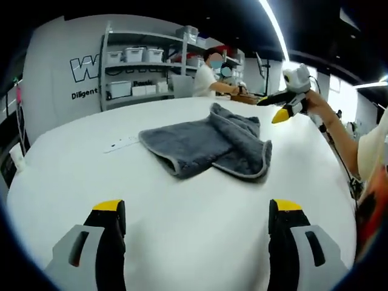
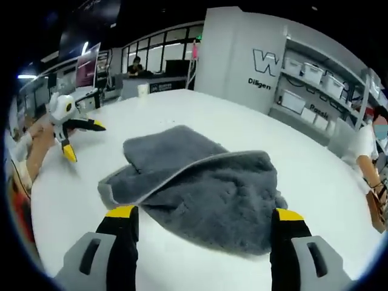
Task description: Open the folded towel by lifting each exposed corner and separating the folded layers until the towel lies flat within the target outline without major curled edges
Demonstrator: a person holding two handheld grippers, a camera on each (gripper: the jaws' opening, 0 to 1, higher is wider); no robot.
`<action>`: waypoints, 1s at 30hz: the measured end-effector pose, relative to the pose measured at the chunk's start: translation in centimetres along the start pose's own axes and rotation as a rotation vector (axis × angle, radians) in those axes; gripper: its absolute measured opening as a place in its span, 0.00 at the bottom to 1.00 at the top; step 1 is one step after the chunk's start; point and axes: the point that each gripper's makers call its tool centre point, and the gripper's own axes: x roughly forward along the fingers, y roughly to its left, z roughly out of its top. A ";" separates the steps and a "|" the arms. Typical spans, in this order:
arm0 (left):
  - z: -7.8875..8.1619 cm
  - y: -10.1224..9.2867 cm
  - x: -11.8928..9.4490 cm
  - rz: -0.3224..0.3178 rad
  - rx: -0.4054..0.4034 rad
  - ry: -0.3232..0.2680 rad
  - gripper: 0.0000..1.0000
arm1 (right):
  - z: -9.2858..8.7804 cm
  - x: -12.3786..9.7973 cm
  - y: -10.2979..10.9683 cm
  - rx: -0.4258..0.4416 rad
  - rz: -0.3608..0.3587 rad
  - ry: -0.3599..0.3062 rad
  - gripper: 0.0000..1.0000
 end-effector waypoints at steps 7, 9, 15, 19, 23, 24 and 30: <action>0.2 0.9 -0.3 0.008 -0.016 -0.012 0.95 | 2.8 1.9 -2.1 0.022 0.015 -0.027 0.87; 0.1 1.2 -0.4 0.010 -0.029 -0.014 0.95 | 3.5 2.5 -3.0 0.017 0.012 -0.024 0.86; 0.0 1.5 -0.6 0.021 -0.037 -0.017 0.95 | 4.5 3.7 -5.7 -0.042 -0.072 0.019 0.78; 0.0 1.6 -0.6 0.022 -0.041 -0.019 0.95 | 5.3 5.4 -8.5 -0.066 -0.108 0.039 0.75; -0.1 1.8 -0.7 0.025 -0.042 -0.019 0.94 | 5.2 6.2 -9.3 -0.068 -0.119 0.048 0.68; -0.1 1.8 -0.7 0.026 -0.044 -0.020 0.94 | 5.3 6.6 -9.8 -0.064 -0.122 0.055 0.64; -0.3 2.0 -0.7 0.029 -0.050 -0.016 0.94 | 4.4 8.6 -11.4 -0.078 -0.141 0.090 0.56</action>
